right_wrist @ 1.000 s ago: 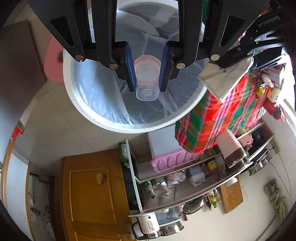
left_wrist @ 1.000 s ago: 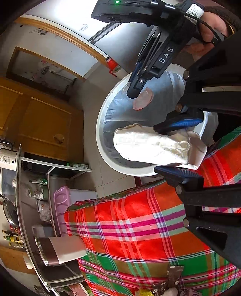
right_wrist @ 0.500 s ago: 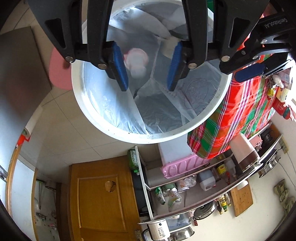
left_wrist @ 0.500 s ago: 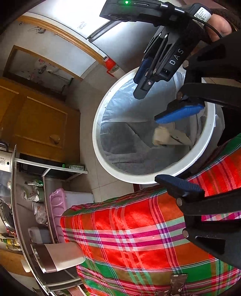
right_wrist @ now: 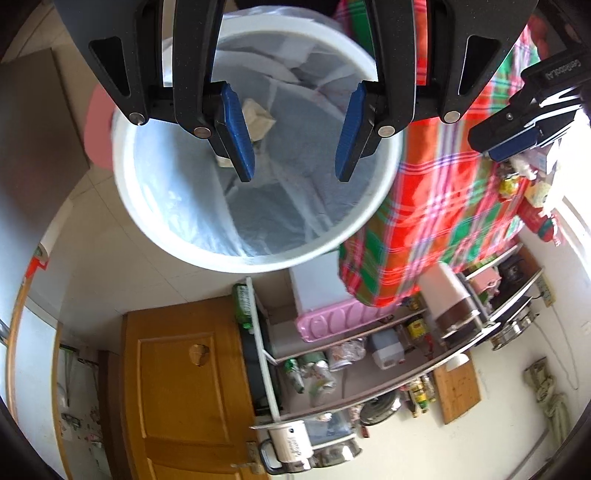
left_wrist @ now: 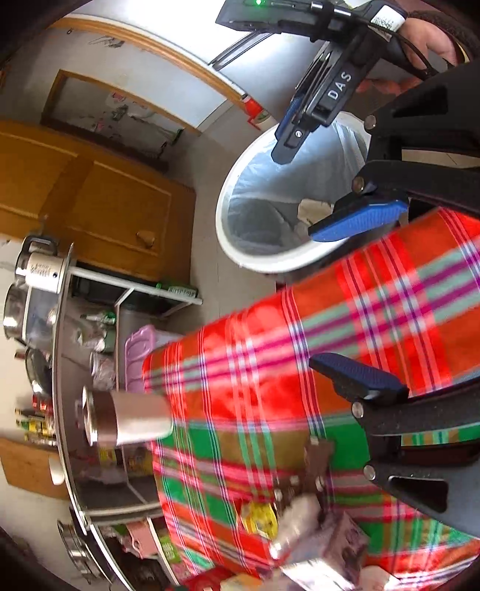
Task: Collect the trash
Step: 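Grasp the white yogurt cup with the left gripper while the right gripper grasps the purple-white milk carton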
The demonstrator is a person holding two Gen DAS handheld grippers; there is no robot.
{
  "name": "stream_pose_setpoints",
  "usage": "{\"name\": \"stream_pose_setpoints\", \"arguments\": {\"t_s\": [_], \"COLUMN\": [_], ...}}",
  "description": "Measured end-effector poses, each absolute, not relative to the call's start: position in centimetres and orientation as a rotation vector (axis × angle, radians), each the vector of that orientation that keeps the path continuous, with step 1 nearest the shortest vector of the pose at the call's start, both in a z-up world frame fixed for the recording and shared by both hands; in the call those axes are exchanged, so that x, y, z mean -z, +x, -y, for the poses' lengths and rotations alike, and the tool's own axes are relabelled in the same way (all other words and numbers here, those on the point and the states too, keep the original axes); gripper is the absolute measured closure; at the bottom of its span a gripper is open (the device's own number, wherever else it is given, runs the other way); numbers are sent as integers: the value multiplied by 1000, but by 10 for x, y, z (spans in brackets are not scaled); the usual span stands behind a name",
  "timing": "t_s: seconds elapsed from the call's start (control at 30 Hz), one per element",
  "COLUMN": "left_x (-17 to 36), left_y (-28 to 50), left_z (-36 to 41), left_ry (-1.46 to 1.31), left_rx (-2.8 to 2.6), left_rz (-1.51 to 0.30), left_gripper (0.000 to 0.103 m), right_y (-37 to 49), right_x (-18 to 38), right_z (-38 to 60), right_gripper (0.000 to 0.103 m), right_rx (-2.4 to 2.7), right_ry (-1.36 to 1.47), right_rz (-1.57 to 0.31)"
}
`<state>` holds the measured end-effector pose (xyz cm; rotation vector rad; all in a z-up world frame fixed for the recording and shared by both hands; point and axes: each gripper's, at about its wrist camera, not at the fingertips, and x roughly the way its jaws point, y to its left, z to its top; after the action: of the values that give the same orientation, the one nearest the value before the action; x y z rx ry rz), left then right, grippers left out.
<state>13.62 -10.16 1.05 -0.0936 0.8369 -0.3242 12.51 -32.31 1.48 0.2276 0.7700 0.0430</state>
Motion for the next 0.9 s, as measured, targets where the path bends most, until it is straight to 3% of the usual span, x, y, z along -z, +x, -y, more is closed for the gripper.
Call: {"name": "stream_pose_setpoints", "arguments": {"t_s": [0.63, 0.9], "left_x": [-16, -1], "left_y": [83, 72], "left_z": [-85, -142], "left_ry": [-217, -281], "left_rx": [-68, -139], "left_rz": [-726, -738], "left_gripper": [33, 30], "right_y": [128, 123], "right_x": [-30, -30], "right_z": [132, 68], "right_gripper": [54, 44], "right_rx": [-396, -534], "right_ry": [91, 50], "right_rz": [-747, -720]}}
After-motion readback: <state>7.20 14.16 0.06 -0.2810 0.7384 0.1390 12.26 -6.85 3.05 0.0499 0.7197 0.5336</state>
